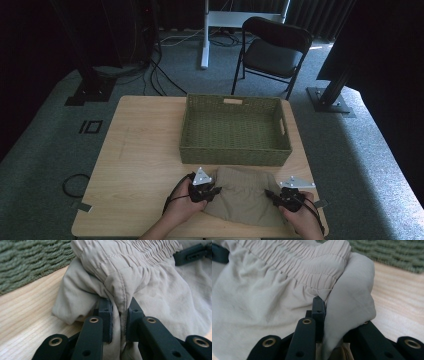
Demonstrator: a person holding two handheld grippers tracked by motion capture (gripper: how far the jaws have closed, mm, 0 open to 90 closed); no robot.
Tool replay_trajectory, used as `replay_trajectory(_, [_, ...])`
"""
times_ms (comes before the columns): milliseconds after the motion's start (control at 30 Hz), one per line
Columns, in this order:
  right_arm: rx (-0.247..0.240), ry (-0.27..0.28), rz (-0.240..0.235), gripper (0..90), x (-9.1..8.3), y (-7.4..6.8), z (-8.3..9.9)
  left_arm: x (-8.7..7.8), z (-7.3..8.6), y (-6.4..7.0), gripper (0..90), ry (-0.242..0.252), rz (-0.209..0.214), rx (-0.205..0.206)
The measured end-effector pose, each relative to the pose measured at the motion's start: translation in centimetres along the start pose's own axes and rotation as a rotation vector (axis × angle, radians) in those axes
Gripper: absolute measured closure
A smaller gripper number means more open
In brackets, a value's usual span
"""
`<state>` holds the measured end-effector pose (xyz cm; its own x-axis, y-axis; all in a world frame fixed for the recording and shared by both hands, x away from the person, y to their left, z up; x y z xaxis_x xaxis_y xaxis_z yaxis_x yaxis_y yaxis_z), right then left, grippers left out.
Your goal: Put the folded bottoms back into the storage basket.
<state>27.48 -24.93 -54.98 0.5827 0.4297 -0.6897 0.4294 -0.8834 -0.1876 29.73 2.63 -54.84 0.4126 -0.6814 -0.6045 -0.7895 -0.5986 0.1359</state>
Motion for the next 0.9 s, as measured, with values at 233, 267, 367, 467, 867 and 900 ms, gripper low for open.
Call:
replay_trajectory(233, [-0.010, 0.049, -0.029, 79.4, -1.5, -0.5, -1.5, -2.1, -2.0, 0.0, 79.9, 0.050, 0.002, 0.001])
replay_trajectory(267, [-0.018, 0.060, -0.032, 79.4, -1.9, -0.6, -1.9, -2.3, -2.2, 0.0, 79.9, 0.058, 0.004, -0.003])
replay_trajectory(367, [-0.034, 0.071, -0.036, 79.4, -2.6, -0.9, -2.6, -2.9, -2.8, -0.1, 79.9, 0.067, 0.008, -0.009])
replay_trajectory(467, [-0.040, 0.086, -0.047, 79.4, -3.1, -1.1, -3.4, -3.5, -3.4, -0.3, 79.8, 0.076, 0.004, 0.001])
replay_trajectory(867, [-0.067, 0.153, -0.086, 79.5, -5.2, -1.3, -7.3, -5.9, -6.6, -1.1, 79.7, 0.144, 0.006, 0.003])
replay_trajectory(900, [-0.074, 0.155, -0.084, 79.4, -5.3, -1.4, -7.7, -6.0, -6.9, -1.2, 79.7, 0.146, -0.001, 0.013])
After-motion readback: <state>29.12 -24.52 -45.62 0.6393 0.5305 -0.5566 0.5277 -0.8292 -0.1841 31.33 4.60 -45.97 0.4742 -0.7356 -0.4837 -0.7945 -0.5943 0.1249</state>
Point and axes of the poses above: each handheld gripper's, and its own axes: x roughly forward along the jaws, z roughly out of its underside, y roughly to its right, the point moved 4 cm from there along x, roughly forward along the jaws, and after that the axes turned 5 degrees about x, right-handed, at the moved point
